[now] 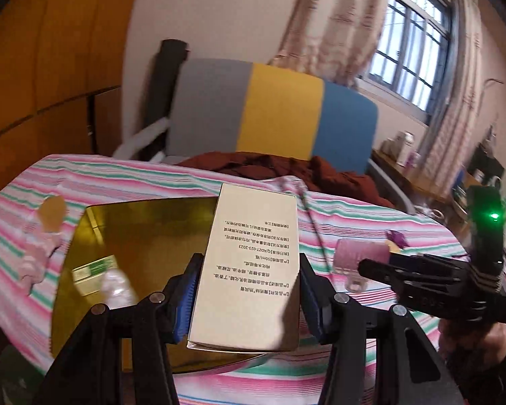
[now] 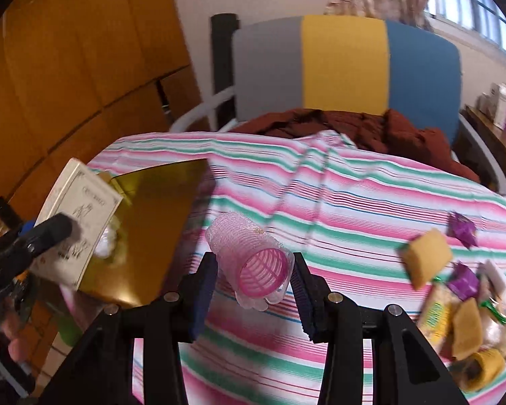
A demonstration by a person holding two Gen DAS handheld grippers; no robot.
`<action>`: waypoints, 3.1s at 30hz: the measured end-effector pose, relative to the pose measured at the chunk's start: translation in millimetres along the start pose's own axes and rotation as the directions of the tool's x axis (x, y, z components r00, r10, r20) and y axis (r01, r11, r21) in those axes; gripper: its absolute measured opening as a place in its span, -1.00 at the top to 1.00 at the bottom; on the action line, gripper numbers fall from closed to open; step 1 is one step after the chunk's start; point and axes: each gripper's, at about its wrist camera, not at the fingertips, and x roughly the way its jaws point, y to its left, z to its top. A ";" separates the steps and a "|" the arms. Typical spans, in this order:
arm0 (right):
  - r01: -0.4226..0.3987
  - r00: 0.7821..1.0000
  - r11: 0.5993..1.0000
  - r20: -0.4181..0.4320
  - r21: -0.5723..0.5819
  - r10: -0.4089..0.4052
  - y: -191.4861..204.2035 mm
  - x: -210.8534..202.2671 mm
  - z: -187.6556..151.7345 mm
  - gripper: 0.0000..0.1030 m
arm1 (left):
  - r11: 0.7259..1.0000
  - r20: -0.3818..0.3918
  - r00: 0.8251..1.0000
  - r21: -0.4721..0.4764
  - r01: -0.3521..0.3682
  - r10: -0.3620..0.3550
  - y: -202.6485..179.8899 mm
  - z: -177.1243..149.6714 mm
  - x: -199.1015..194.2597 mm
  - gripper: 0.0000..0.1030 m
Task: Organize objects
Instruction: 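Carry the paper box and hair roller with both grippers into the gold tray, then open both grippers to release the paper box and roller in the tray, then move both grippers back to the remaining pile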
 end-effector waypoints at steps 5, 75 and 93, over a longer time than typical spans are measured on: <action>-0.050 0.999 0.998 -0.012 -0.041 0.050 30.9 4.8 0.9 0.14 | 0.998 -0.012 0.999 -0.041 -0.051 0.050 23.4 -12.2 -5.2 -0.03; -0.141 0.990 0.972 -0.040 -0.188 0.136 137.4 41.4 -13.7 -0.73 | 0.944 -0.085 0.965 -0.200 -0.262 0.250 104.5 -40.6 -10.8 -0.04; -0.010 1.000 0.991 0.025 -0.135 0.014 98.9 17.6 -25.9 -0.73 | 0.978 -0.084 0.977 -0.053 -0.201 0.196 49.7 -40.9 -3.2 -0.04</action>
